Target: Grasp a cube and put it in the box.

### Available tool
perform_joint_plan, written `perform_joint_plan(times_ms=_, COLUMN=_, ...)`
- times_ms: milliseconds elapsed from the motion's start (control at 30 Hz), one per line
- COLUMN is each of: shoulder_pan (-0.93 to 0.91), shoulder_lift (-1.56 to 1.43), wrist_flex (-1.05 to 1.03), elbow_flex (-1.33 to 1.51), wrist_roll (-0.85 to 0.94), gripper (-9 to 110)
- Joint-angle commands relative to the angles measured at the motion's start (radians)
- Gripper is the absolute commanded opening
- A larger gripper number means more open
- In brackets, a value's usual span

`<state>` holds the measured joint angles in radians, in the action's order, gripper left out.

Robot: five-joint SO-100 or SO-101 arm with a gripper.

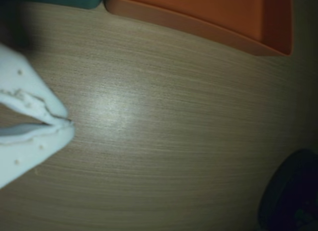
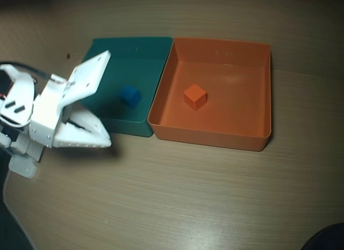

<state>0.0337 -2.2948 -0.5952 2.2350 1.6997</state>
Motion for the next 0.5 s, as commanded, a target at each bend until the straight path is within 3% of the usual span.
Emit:
perform_joint_plan(times_ms=0, shoulder_pan=-0.006, shoulder_lift=-0.201, wrist_flex=0.112, elbow_flex=0.239, wrist_roll=0.005, gripper=-6)
perform_joint_plan(times_ms=467, shoulder_pan=-0.015, shoulder_lift=-0.798, wrist_flex=0.186, elbow_flex=0.842, wrist_roll=0.003, gripper=-6)
